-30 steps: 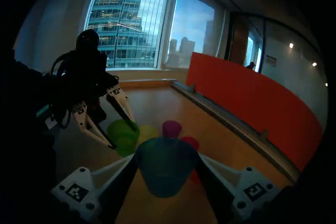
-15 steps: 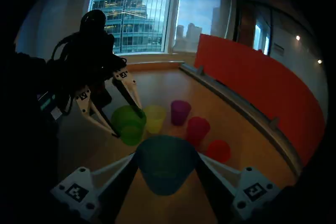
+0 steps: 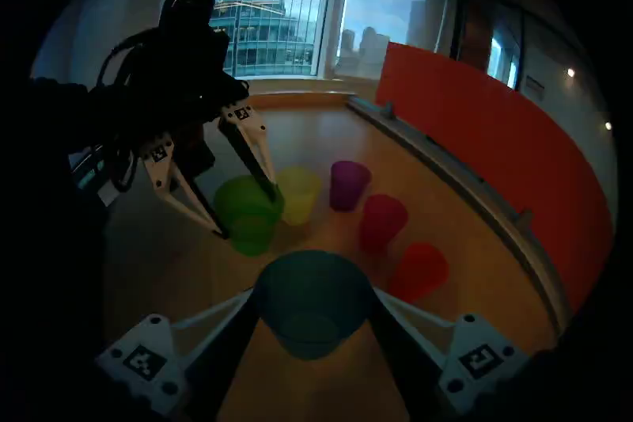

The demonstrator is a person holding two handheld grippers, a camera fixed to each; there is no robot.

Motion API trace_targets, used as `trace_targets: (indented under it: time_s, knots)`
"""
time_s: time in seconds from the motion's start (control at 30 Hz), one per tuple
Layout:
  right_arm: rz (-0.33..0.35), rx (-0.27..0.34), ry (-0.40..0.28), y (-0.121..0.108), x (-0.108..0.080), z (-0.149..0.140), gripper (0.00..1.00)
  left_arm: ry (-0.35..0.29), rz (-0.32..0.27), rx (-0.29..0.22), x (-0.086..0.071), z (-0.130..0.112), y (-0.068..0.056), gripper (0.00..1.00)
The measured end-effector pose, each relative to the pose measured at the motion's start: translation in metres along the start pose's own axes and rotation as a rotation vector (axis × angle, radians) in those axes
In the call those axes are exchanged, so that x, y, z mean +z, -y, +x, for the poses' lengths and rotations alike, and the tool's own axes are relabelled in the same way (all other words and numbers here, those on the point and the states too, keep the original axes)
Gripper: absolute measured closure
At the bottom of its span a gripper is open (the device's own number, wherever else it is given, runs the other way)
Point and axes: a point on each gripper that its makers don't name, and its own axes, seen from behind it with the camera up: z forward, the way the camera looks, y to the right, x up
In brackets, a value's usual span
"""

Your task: Pour water

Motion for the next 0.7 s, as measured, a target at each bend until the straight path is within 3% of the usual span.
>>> trace_targets:
  time_s: [0.7]
  knots:
    - [0.024, 0.041, 0.015, 0.010, 0.025, -0.024, 0.07, 0.053, -0.028, -0.006, 0.023, -0.029, -0.005, 0.12]
